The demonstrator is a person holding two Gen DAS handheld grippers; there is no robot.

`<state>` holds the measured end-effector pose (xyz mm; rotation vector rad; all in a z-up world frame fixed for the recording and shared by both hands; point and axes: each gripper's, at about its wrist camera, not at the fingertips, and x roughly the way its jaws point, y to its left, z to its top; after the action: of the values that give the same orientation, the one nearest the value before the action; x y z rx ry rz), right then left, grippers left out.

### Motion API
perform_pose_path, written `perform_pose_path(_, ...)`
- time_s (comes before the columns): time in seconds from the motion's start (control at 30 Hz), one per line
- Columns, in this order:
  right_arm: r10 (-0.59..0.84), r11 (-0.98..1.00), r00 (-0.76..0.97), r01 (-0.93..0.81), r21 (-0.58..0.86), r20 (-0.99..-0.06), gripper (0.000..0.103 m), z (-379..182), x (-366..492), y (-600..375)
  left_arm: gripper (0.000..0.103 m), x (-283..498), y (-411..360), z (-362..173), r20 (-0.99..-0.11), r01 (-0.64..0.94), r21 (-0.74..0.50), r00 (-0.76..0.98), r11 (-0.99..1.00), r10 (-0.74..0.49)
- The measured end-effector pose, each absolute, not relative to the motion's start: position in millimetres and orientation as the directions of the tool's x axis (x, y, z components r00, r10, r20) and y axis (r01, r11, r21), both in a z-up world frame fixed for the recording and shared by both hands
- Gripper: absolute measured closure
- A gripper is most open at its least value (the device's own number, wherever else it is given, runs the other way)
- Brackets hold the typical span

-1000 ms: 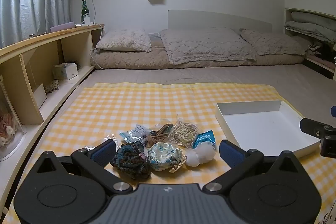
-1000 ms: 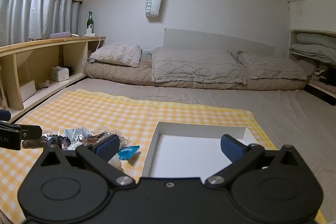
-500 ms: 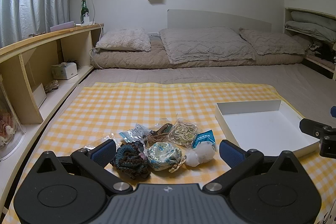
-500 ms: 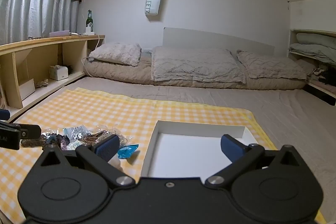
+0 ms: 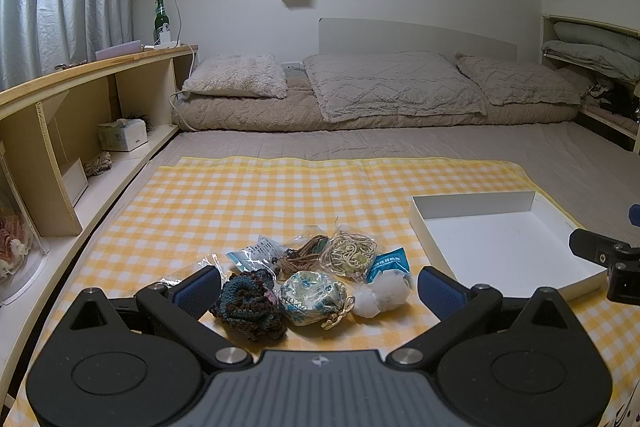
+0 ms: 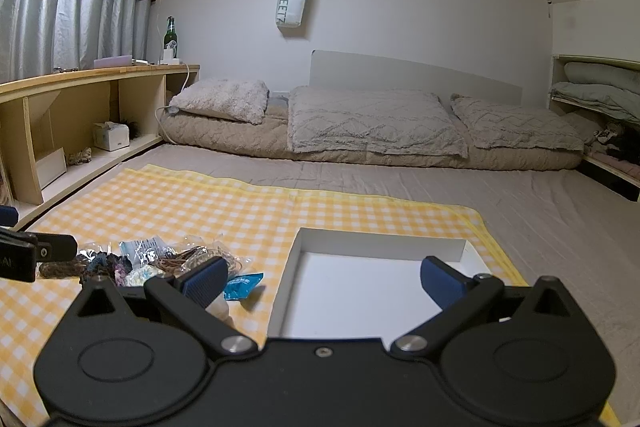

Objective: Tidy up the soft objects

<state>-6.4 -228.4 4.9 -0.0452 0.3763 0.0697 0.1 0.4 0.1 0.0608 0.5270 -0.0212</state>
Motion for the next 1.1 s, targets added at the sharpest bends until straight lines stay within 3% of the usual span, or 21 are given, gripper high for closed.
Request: perform_pose_path(1.1, 0.060, 0.996, 0.925, -0.078, -0.033, -0.375, 0.000, -1.3, -9.8, -229.8, 0.000, 0.3, 0.8, 0.1, -0.506, 0.036, 0.049, 0.863, 0.998, -0.006)
